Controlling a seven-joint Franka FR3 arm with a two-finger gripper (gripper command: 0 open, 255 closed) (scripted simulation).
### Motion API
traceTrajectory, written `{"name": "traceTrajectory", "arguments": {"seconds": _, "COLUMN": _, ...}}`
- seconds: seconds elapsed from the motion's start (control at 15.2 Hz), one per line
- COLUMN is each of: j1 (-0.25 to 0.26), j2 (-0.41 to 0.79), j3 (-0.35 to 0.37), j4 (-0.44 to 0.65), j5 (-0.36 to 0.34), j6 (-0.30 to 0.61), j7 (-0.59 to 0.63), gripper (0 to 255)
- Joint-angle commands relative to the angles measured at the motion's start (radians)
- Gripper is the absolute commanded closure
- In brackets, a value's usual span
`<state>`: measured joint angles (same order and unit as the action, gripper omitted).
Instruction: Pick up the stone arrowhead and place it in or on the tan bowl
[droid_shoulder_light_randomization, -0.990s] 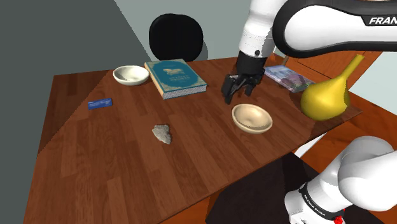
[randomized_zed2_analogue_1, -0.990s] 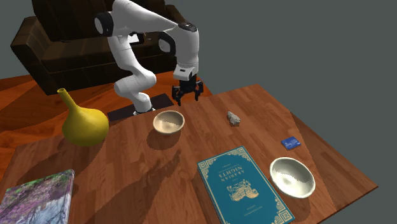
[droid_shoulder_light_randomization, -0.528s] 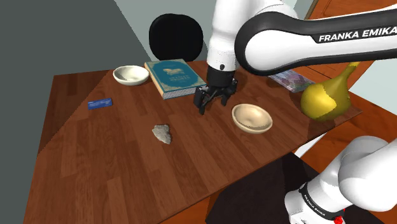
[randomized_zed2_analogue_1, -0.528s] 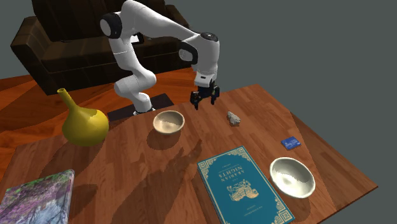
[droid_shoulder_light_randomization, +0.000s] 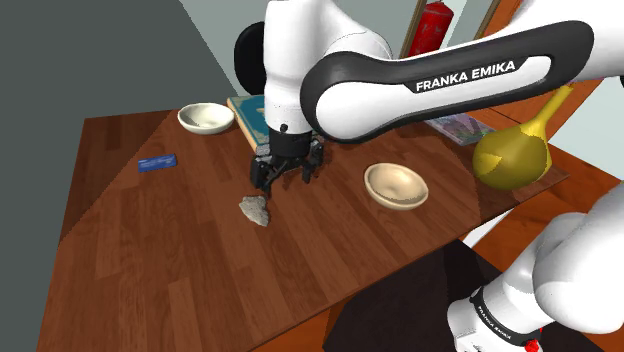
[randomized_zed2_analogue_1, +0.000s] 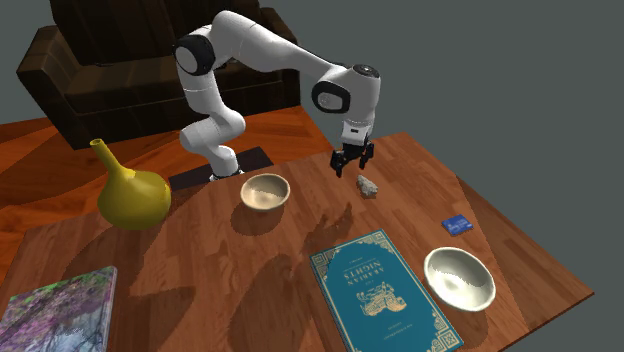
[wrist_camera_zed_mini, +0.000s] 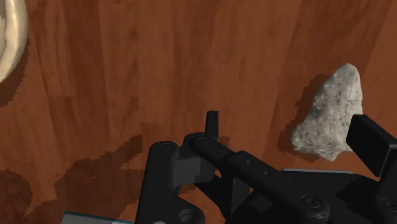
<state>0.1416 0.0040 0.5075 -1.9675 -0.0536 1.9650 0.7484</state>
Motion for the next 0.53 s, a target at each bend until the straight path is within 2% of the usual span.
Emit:
{"name": "traceTrajectory", "arguments": {"seconds": 0.0, "j1": 0.018, "j2": 0.085, "j3": 0.017, "j4": 0.063, "j5": -0.042, "j6": 0.010, "j7": 0.052, "gripper": 0}}
{"name": "traceTrajectory", "arguments": {"seconds": 0.2, "j1": 0.059, "j2": 0.208, "j3": 0.028, "j4": 0.168, "j5": -0.106, "j6": 0.008, "j7": 0.122, "gripper": 0}}
{"name": "traceTrajectory", "arguments": {"seconds": 0.46, "j1": 0.066, "j2": 0.231, "j3": 0.023, "j4": 0.152, "j5": -0.120, "j6": 0.043, "j7": 0.133, "gripper": 0}}
